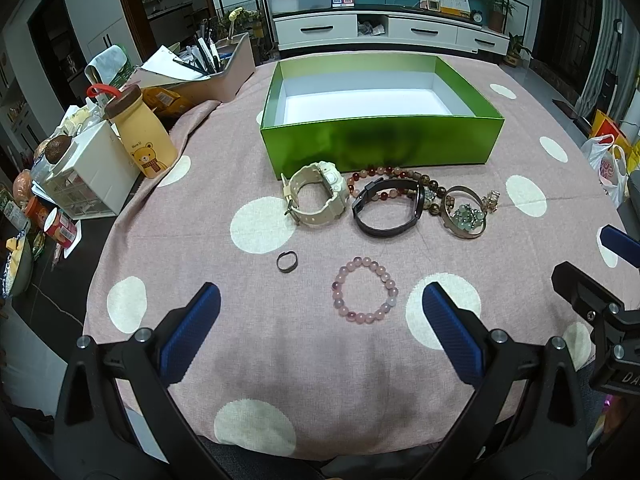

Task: Organize jewelry
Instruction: 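Grasp the small dark ring with the left tool while the right tool grasps the pink bead bracelet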

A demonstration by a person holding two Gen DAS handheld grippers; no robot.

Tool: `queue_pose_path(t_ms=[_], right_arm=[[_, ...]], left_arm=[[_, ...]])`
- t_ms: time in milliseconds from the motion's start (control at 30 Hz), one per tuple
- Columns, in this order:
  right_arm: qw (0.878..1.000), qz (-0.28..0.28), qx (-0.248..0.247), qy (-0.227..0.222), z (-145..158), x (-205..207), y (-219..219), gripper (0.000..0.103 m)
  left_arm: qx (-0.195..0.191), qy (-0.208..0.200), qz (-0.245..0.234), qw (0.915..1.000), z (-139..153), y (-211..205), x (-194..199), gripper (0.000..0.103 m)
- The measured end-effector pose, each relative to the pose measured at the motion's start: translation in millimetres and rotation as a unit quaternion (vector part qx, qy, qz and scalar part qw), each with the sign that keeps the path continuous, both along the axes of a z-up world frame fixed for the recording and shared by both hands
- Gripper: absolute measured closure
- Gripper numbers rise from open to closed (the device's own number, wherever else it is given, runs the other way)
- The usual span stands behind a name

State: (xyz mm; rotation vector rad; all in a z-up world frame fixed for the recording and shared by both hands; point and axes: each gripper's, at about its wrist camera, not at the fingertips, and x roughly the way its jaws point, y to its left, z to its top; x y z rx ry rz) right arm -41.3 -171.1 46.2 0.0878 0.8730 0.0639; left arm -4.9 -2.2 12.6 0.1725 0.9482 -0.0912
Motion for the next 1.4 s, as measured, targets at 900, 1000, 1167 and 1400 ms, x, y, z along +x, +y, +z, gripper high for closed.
queue_pose_path(t_ms=[900,1000,1167,1400], right_arm=[[0.993,0.101,0.053,-0.009,-40.6,13.8,4.6,0.003],[0.991,0.118,0.069,0.006,-49.4,20.8,12.0,0.013],[0.983,0.157,0.094,0.033,-63.5,33.2,38.0,0.031],[0.975,0.197,0.083,0.056,-78.4,54.6,79.6,0.059]], left_arm=[[-0.141,0.022,0.040,0.9889,-44.7,75.1,25.8,0.004],[-0.130,0.021,0.041,0.9904,-51.9,77.3,32.5,0.015],[-0.099,0.014,0.029,0.9946,-64.1,73.4,43.4,0.036],[-0.091,0.013,0.001,0.9958,-75.6,66.1,55.2,0.053]])
